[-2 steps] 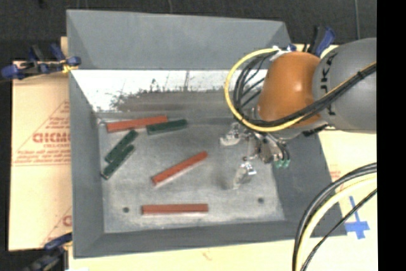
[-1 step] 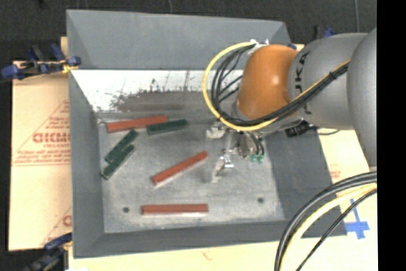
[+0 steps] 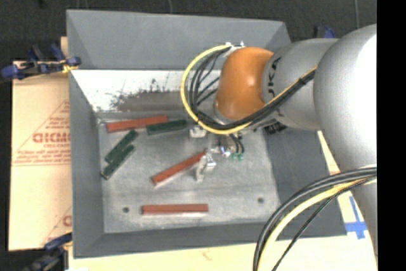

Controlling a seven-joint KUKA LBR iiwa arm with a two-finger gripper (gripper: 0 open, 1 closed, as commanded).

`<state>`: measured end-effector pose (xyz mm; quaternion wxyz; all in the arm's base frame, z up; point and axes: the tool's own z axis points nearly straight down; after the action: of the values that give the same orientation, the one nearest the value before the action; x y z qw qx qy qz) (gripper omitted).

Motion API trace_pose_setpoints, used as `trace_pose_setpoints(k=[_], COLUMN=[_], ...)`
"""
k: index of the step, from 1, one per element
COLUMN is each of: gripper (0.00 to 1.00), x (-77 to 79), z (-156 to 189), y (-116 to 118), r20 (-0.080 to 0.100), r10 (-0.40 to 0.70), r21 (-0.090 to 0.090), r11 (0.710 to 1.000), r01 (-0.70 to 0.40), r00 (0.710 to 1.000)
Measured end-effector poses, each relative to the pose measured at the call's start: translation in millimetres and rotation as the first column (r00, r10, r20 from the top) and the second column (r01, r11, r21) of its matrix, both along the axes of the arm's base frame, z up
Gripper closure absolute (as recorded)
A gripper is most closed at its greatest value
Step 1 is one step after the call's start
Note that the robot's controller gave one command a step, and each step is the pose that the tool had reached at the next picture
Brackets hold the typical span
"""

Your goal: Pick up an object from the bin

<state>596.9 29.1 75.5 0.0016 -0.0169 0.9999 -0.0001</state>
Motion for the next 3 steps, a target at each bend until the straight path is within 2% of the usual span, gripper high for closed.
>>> trace_pose_setpoints(k=[1, 3], gripper=[1.00, 1.00], x=[-5.6, -6.9], z=[7.8, 11.3], y=[-3.4, -3.5], r20=[-0.005, -0.005], r10=[0.002, 0.003], r21=[0.000, 0.000], r11=[1.000, 1.000], r01=[-0.002, -0.003], r00=[1.000, 1.000])
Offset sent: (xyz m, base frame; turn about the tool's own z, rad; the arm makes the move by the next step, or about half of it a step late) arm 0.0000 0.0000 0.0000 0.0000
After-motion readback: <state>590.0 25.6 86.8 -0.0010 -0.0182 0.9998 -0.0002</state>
